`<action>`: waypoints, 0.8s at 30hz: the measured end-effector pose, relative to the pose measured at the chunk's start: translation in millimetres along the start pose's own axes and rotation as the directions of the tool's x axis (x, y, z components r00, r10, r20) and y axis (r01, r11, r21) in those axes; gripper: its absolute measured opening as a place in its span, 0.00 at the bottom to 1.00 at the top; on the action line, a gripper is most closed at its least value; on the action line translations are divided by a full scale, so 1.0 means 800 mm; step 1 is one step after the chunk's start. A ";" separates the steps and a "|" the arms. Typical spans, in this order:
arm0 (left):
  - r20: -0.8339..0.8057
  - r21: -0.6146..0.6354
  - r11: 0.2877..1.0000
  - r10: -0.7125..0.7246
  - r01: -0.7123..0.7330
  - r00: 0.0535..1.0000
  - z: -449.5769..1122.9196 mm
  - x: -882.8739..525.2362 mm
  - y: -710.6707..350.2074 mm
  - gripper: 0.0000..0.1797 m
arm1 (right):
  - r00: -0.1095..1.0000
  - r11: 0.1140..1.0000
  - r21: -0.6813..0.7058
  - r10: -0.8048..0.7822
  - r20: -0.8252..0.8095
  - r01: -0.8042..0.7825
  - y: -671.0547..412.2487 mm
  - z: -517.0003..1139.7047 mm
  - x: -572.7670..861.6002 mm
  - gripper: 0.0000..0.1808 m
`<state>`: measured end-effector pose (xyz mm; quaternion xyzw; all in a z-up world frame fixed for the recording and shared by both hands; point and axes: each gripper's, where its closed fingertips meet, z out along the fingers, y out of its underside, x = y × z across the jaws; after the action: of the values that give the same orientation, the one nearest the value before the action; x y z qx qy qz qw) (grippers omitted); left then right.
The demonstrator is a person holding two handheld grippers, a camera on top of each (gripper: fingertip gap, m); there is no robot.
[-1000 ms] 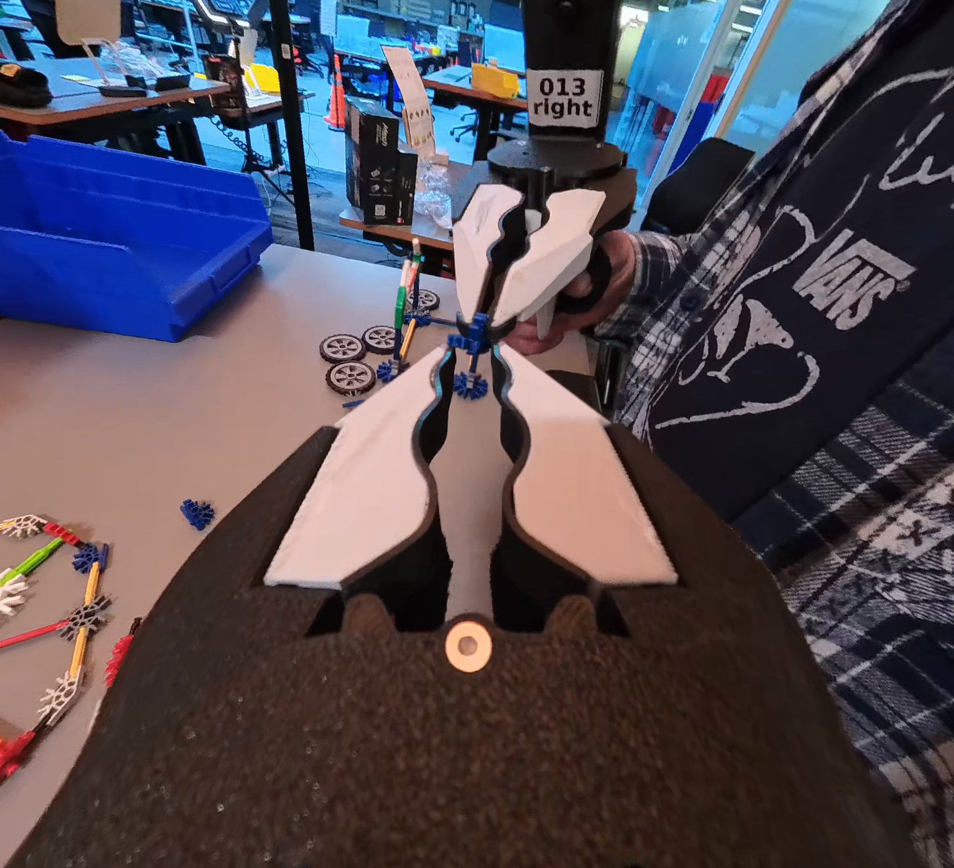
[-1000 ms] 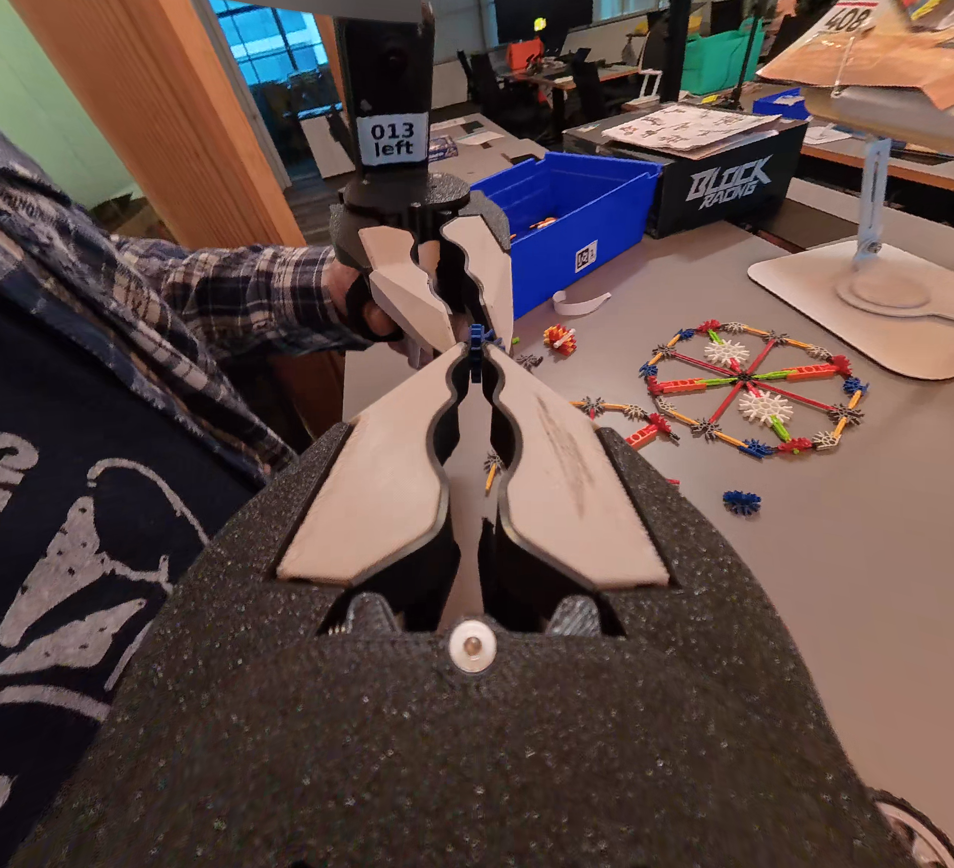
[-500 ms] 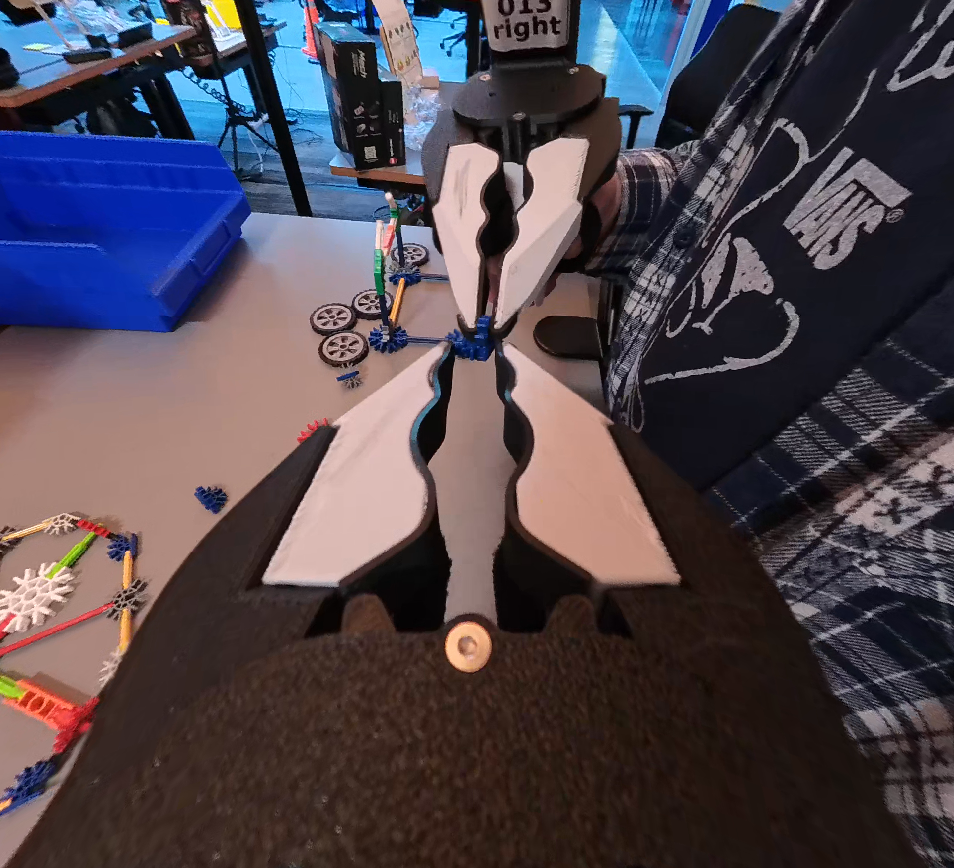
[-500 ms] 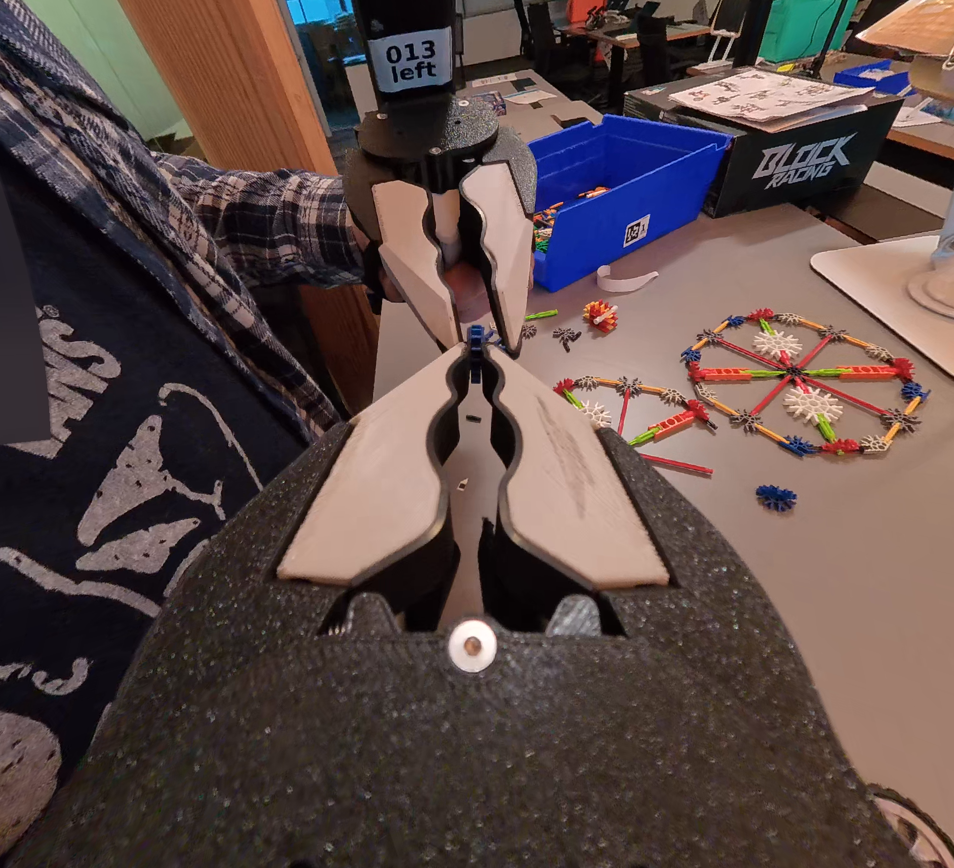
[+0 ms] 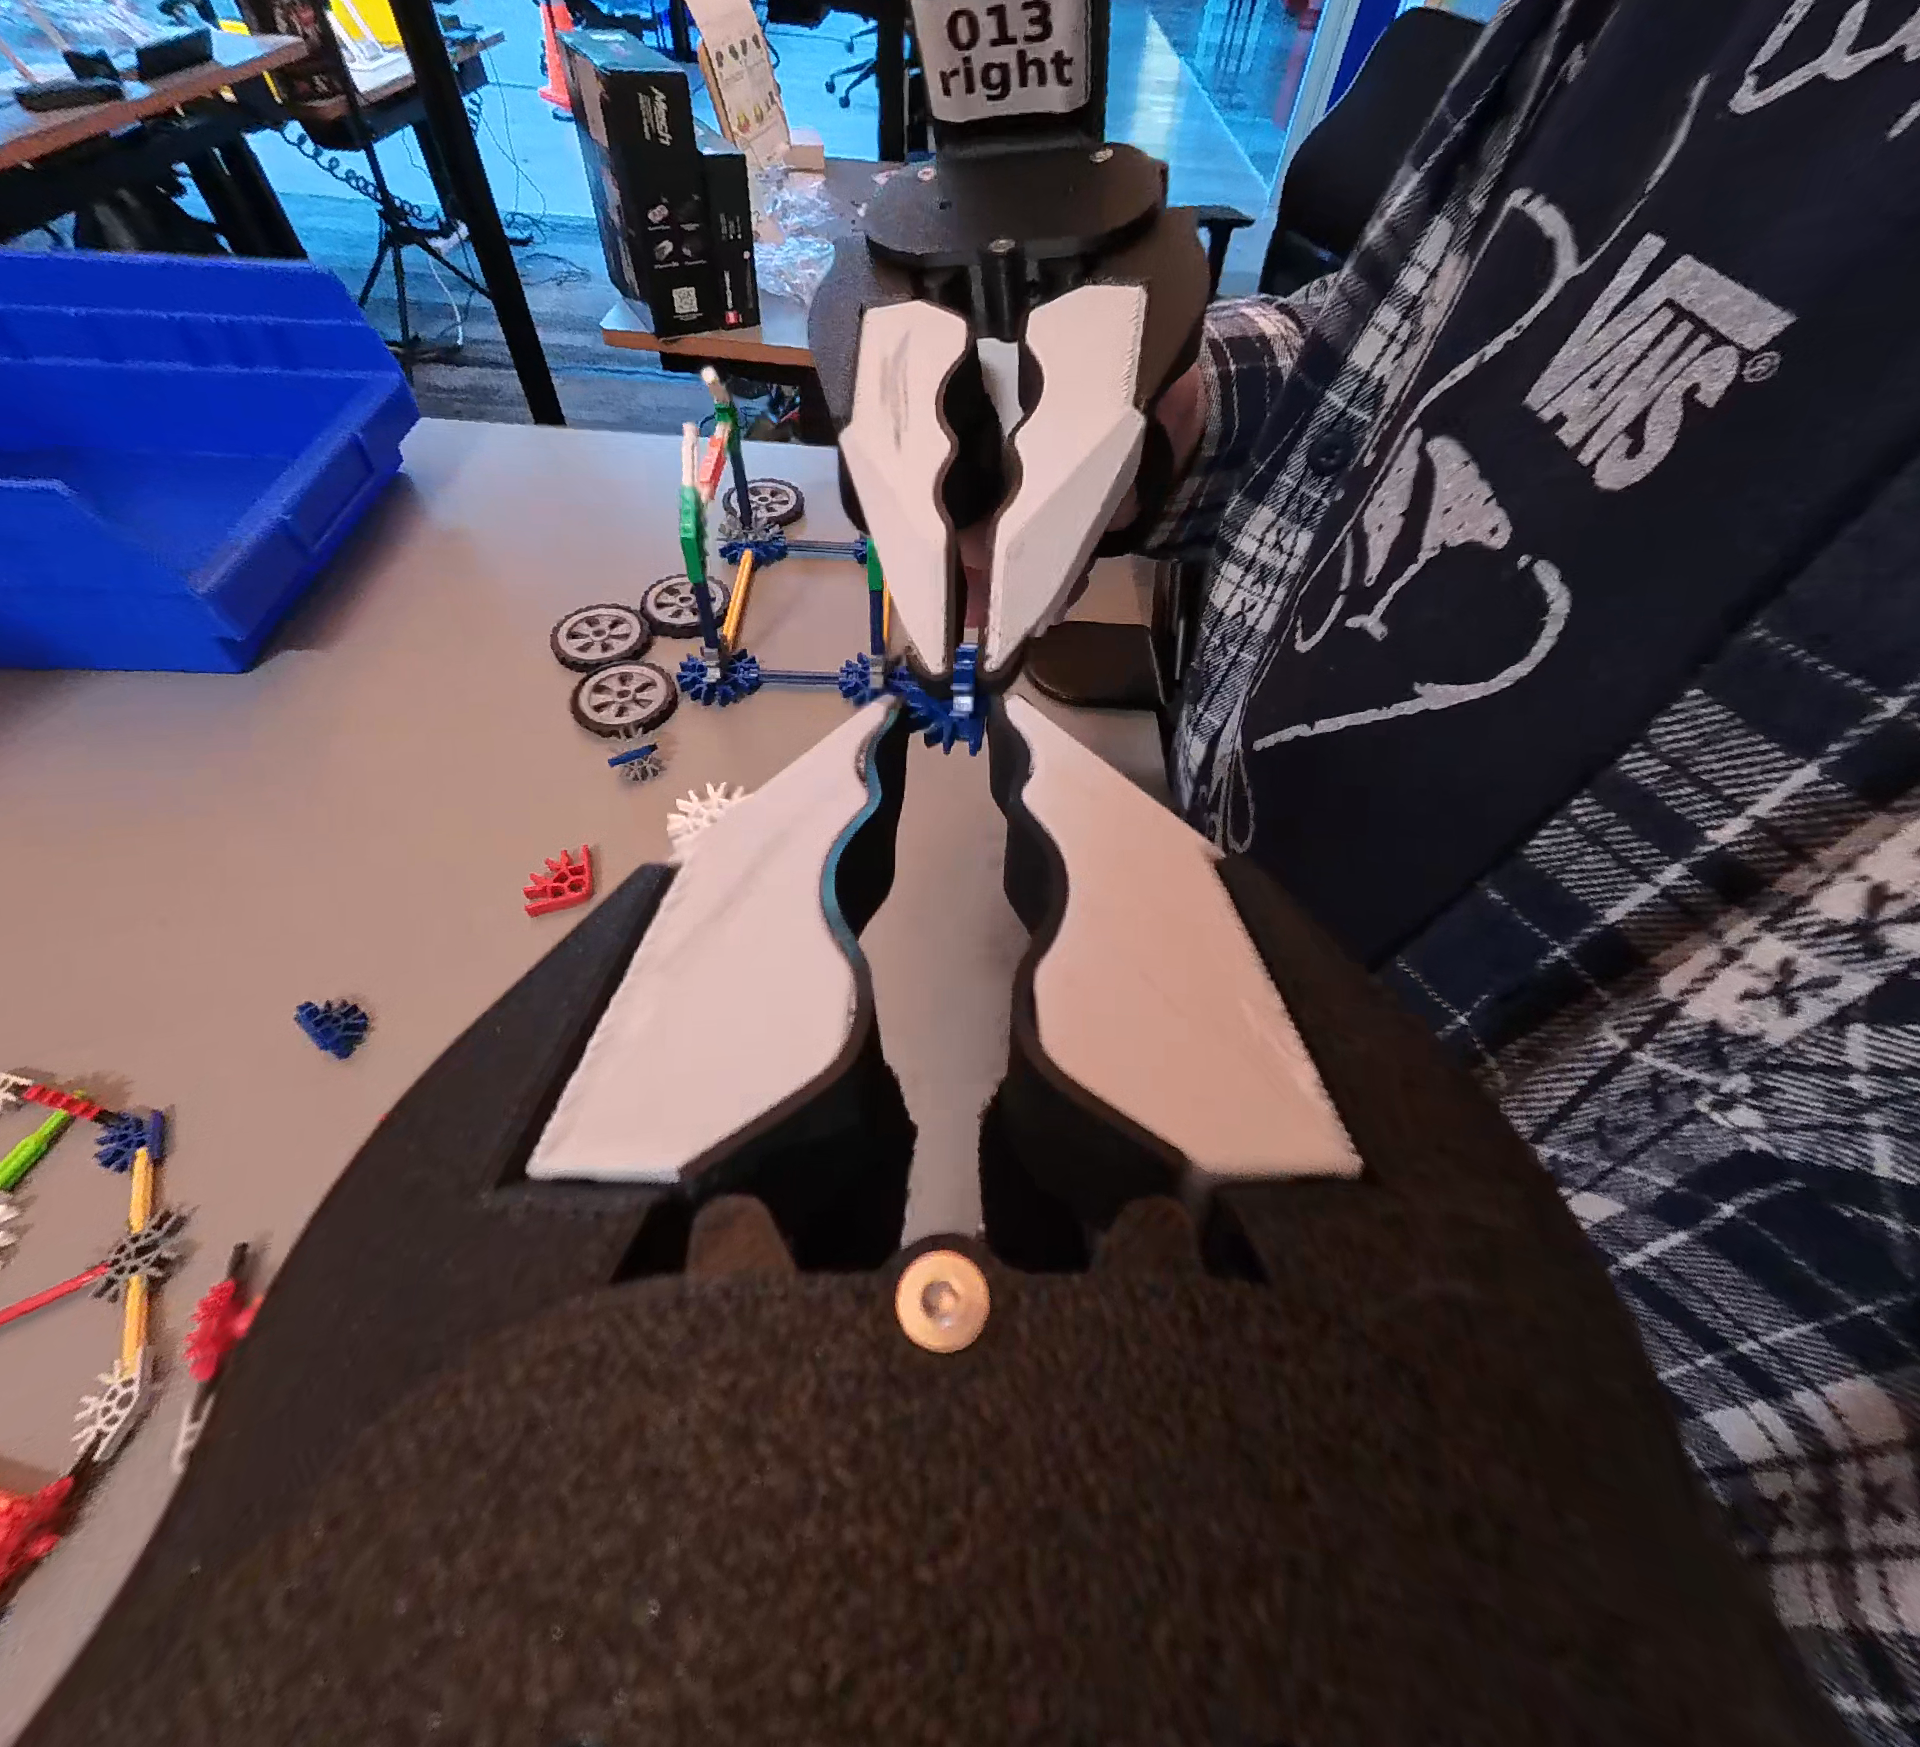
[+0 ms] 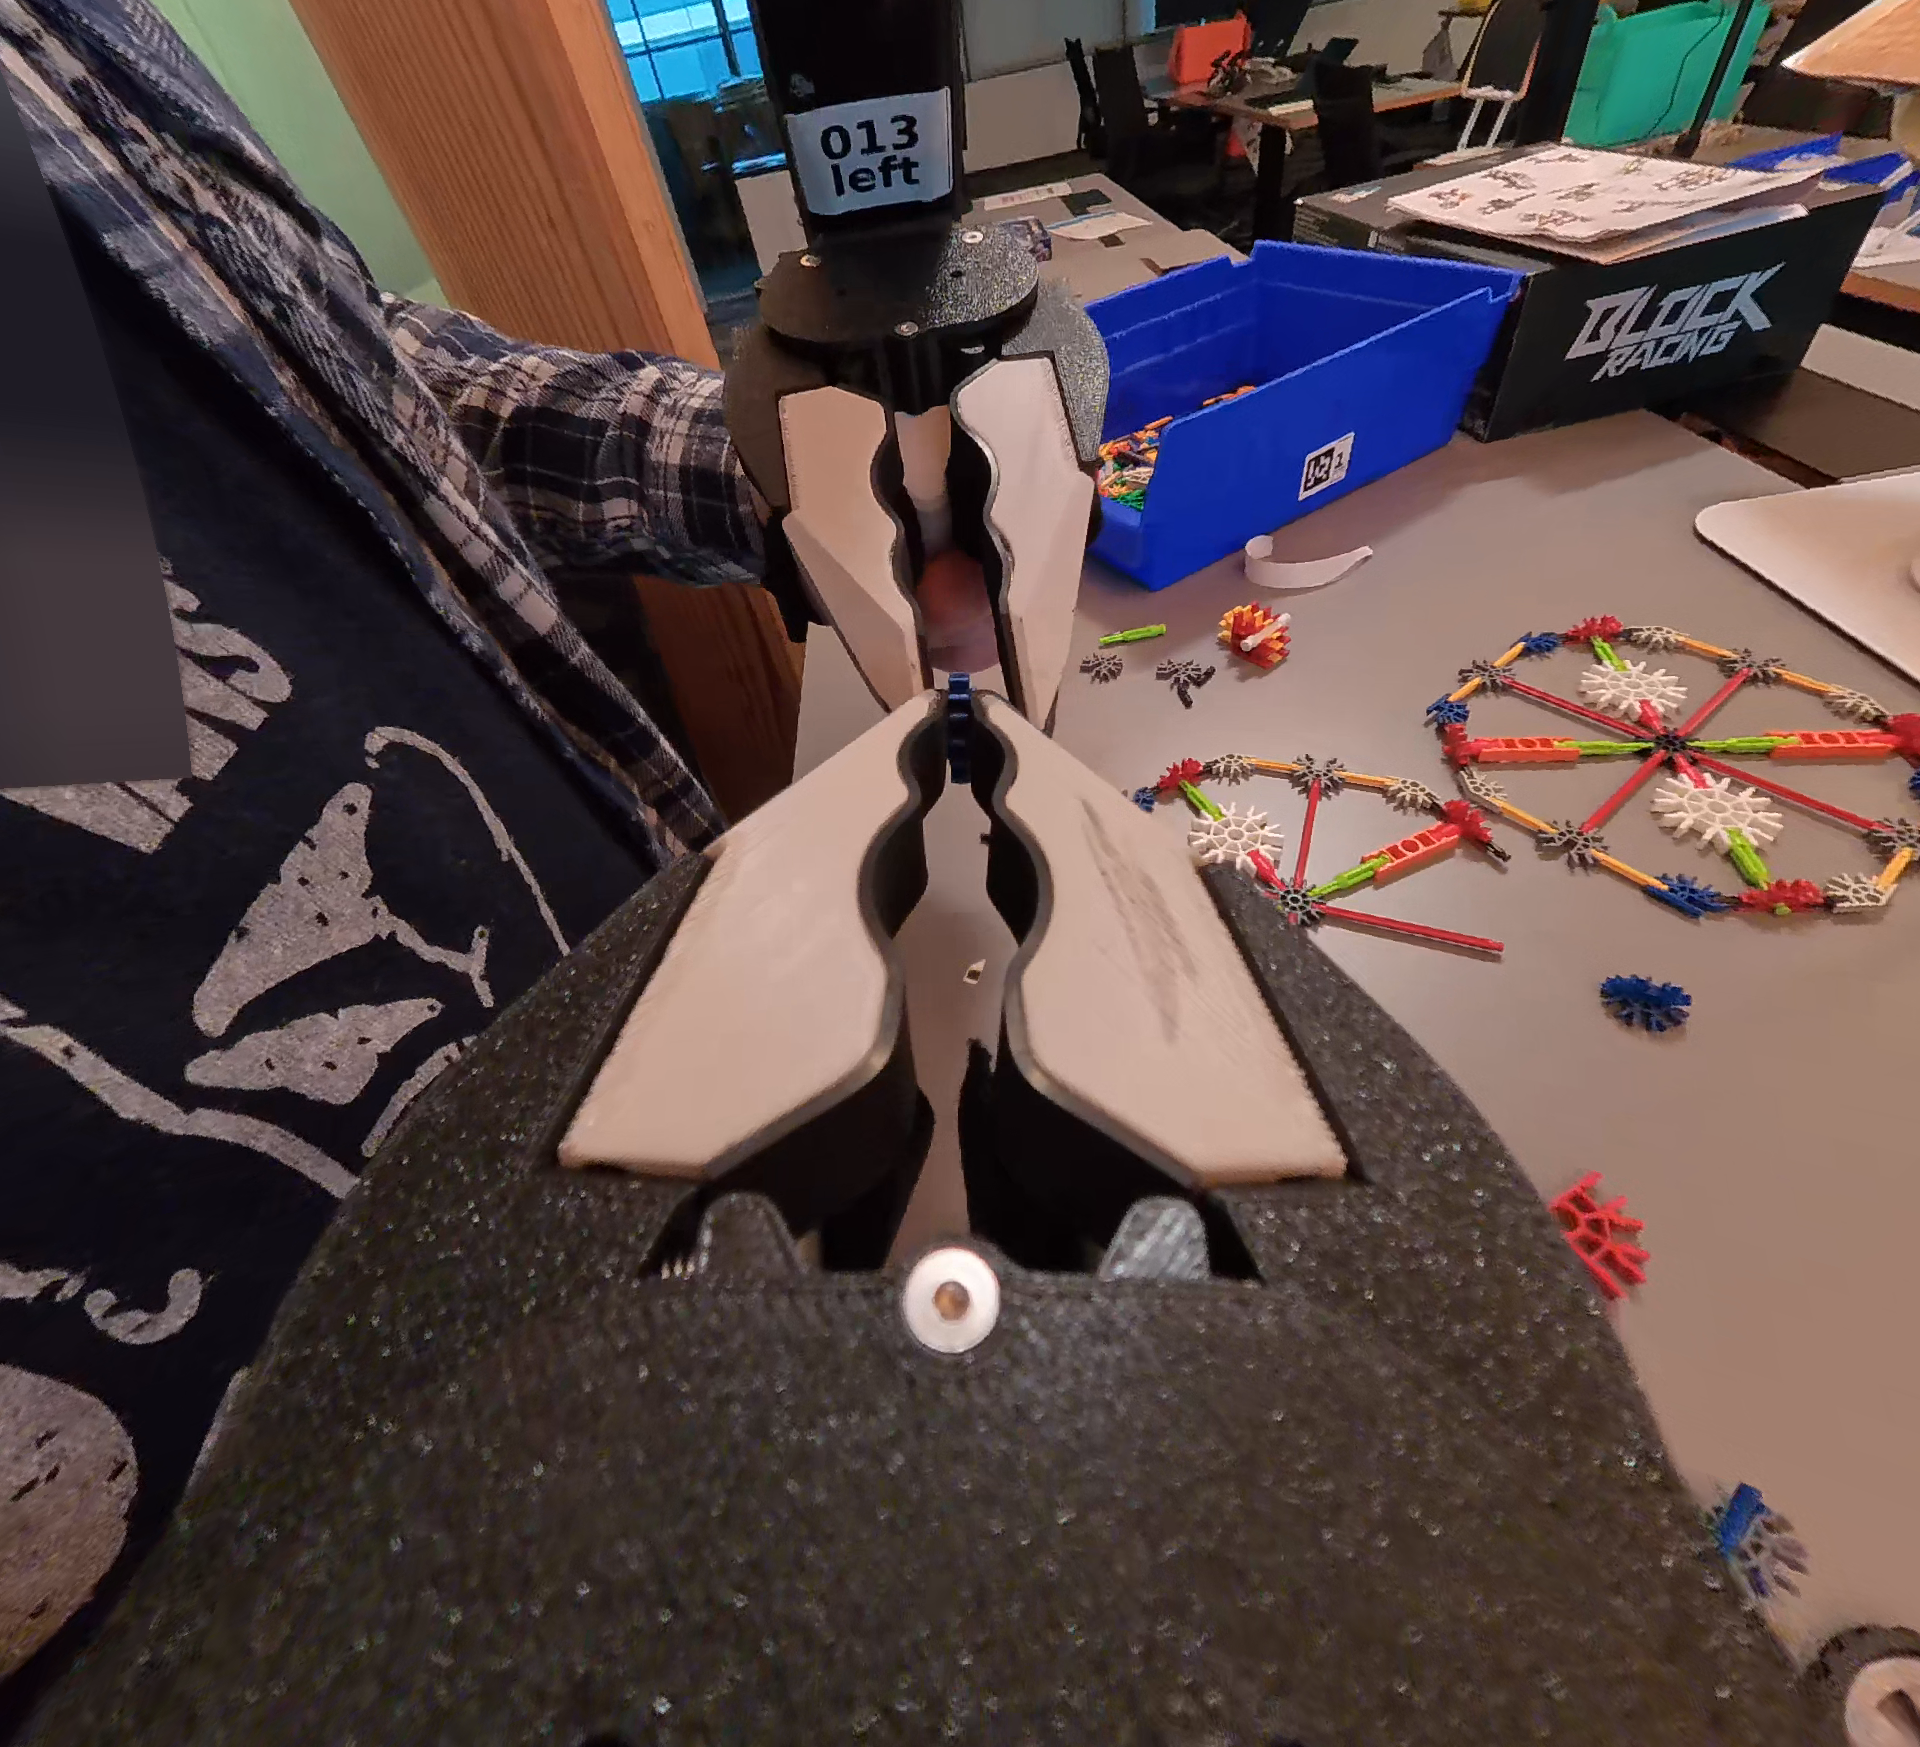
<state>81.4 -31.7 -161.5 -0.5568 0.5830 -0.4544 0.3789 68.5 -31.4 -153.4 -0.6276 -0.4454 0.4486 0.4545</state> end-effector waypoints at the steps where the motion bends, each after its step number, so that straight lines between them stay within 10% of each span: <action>1: 0.003 -0.014 1.000 0.003 -0.003 1.000 0.001 -0.001 0.004 0.06 | 1.000 1.000 -0.014 -0.004 -0.004 0.004 0.004 0.001 0.001 0.00; 13: -0.007 -0.053 0.998 -0.032 0.032 0.999 0.014 -0.004 0.039 0.06 | 0.999 0.997 -0.077 0.032 -0.002 -0.032 0.039 0.009 0.008 0.00; 24: -0.004 -0.403 0.915 0.013 -0.013 1.000 0.060 0.024 0.174 0.06 | 0.999 0.911 -0.412 -0.002 -0.045 -0.016 0.181 0.022 -0.005 0.01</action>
<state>82.9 -60.6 -307.3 -0.6188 0.6679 -0.3224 0.2588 72.4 -59.4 -296.2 -0.7208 -0.5174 0.3321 0.3202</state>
